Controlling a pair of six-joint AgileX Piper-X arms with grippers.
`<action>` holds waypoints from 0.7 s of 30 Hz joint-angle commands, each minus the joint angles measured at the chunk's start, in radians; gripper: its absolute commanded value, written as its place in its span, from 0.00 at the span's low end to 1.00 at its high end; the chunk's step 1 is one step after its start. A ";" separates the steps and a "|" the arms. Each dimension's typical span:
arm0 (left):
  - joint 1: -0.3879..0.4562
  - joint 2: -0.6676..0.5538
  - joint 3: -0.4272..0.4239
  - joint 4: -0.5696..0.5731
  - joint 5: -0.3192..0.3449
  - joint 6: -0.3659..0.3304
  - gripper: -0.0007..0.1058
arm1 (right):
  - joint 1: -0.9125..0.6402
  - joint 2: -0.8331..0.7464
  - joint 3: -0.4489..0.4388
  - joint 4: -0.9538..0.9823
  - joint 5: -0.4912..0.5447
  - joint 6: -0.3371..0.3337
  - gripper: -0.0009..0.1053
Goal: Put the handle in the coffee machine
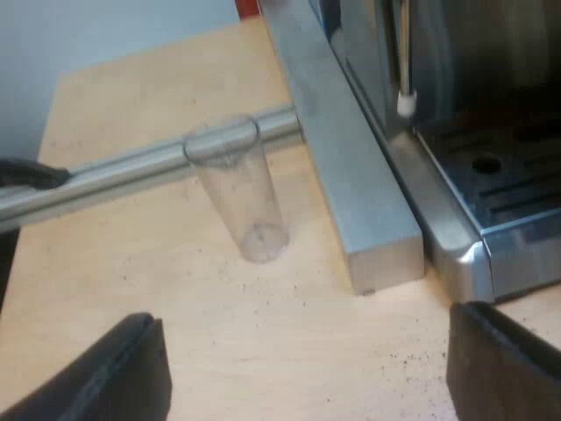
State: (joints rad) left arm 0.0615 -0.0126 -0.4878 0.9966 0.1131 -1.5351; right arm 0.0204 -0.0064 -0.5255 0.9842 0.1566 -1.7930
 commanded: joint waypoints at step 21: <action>0.001 -0.137 -0.004 -0.023 -0.010 -0.008 0.64 | -0.006 -0.045 0.041 -0.039 -0.003 -0.007 0.53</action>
State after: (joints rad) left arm 0.0615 -0.0126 -0.4883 0.9870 0.1131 -1.5351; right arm 0.0204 -0.0064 -0.4765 0.9533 0.1566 -1.7930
